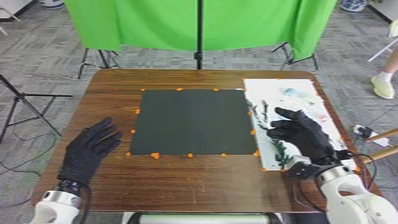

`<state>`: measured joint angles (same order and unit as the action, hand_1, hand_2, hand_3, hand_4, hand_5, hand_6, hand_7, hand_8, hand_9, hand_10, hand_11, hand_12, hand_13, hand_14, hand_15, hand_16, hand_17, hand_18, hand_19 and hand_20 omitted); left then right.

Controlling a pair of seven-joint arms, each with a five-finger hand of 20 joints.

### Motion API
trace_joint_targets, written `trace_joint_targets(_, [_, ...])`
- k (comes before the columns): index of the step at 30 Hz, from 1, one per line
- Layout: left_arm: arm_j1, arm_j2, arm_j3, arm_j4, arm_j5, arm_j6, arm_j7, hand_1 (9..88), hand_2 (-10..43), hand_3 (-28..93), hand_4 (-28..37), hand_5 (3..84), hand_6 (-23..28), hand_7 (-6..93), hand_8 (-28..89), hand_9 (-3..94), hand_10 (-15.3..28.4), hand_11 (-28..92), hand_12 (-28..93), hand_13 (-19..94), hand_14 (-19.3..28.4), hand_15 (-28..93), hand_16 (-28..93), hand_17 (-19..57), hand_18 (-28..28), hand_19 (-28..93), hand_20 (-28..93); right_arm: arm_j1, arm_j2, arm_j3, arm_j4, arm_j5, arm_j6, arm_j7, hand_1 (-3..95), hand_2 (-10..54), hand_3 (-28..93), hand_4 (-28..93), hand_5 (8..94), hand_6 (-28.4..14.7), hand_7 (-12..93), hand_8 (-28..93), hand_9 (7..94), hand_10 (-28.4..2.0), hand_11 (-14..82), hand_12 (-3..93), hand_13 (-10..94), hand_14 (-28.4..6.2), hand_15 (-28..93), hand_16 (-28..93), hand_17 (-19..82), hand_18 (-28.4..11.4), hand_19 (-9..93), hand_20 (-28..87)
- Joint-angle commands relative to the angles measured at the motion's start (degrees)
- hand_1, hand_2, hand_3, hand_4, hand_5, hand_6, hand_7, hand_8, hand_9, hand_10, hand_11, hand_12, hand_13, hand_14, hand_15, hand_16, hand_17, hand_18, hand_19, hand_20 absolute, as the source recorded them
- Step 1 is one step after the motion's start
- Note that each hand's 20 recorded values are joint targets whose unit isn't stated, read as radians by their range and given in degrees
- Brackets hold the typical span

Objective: Arrange flowers

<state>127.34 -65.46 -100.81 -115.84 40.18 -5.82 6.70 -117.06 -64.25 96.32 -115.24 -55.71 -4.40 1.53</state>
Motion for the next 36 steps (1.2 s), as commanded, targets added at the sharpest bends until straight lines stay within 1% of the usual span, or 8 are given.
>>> trace_joint_targets(1, [0.61,0.44,-0.36,-0.14,-0.28,-0.31,0.08,24.0,-1.3,68,-27.2,35.1,4.7,19.4,-9,30.6,12.5,23,17,25,15.8,36,-1,-7.7,20.8,51,6,0.89,2.1,0.01,-0.19,-1.07,0.34,-0.61,21.6,-2.4,71,-28,41.8,-3.7,24,-13,44.8,-12.2,23.3,20.7,40,-11.7,42,15,14,-20.6,54,23])
trace_joint_targets(9, [-0.52,3.19,-1.08,-0.71,-0.64,0.41,0.71,24.1,-0.2,68,-27.2,35.3,4.7,19.3,-8,30.7,12.5,23,17,25,15.9,36,-1,-7.7,20.9,51,6,-2.41,4.32,2.94,-1.96,-0.01,1.55,-0.03,21.7,-1.9,80,-28,41.8,-3.7,24,-14,43.7,-13.0,19.7,20.1,36,-11.5,33,17,13,-20.6,54,23])
trace_joint_targets(14, [1.0,3.02,-1.95,-1.27,-0.73,1.24,0.94,24.1,0.2,68,-27.1,35.4,4.7,19.3,-8,30.7,12.5,24,17,25,16.0,37,-1,-7.7,20.9,51,6,-4.9,13.42,10.23,-5.95,-18.38,0.64,2.98,28.8,-1.4,75,-28,45.8,-3.0,28,-15,51.4,-13.7,33.5,22.1,47,-11.5,52,16,22,-18.5,68,28])
trace_joint_targets(16, [1.68,2.98,-2.22,-1.2,0.02,1.17,1.91,24.0,0.0,68,-27.0,35.4,4.7,19.4,-8,30.7,12.5,24,17,25,15.9,37,-2,-7.7,20.9,51,6,-5.34,17.5,13.35,-7.23,-30.24,-3.87,3.89,46.7,-3.3,54,-28,51.1,-0.3,32,-16,59.3,-11.5,36.4,22.9,54,-10.1,57,16,28,-16.1,76,32])
trace_joint_targets(19, [2.19,2.87,-2.3,-1.35,-0.38,1.3,2.07,24.2,-1.1,68,-26.9,35.4,4.6,19.5,-8,30.7,12.5,24,17,25,15.8,37,-2,-7.7,20.8,51,6,-6.35,21.5,16.16,-9.15,-39.5,-9.73,6.87,69.4,-0.9,-3,-14,59.6,2.8,31,-13,67.3,-8.7,36.9,28.0,59,-7.0,58,23,28,-10.0,75,44])
trace_joint_targets(22, [2.4,2.81,-1.99,-1.34,-0.68,1.61,2.34,24.3,-1.3,68,-26.9,35.4,4.5,19.5,-8,30.7,12.5,24,17,25,15.8,36,-2,-7.7,20.8,51,6,-6.73,23.23,15.69,-9.98,-43.73,-13.66,12.09,69.2,-1.1,-27,-11,66.5,2.9,38,-12,72.1,-9.5,46.7,33.1,61,-8.9,70,30,29,-11.3,81,52])
trace_joint_targets(28, [2.14,2.81,-1.05,-1.09,-0.97,1.38,2.24,24.0,-1.1,68,-26.9,35.5,4.6,19.4,-8,30.9,12.5,24,17,25,15.9,36,-1,-7.7,20.8,51,6,-5.18,25.76,6.74,-9.25,-52.72,-14.01,21.14,48.3,-3.9,-19,-5,78.7,0.8,45,-14,81.9,-11.5,54.7,33.9,71,-12.5,77,31,38,-20.8,93,50])
trace_joint_targets(36, [1.03,3.38,-0.35,-0.63,-0.97,0.88,1.71,23.8,-0.7,68,-26.9,35.5,4.6,19.2,-8,31.0,12.6,23,17,25,15.9,36,-1,-7.8,20.9,51,6,-2.18,27.0,-2.35,-7.85,-55.49,-16.08,28.23,34.4,-5.2,14,-15,88.1,0.8,44,-13,89.3,-11.1,55.8,34.9,77,-12.7,79,34,45,-22.9,93,61])
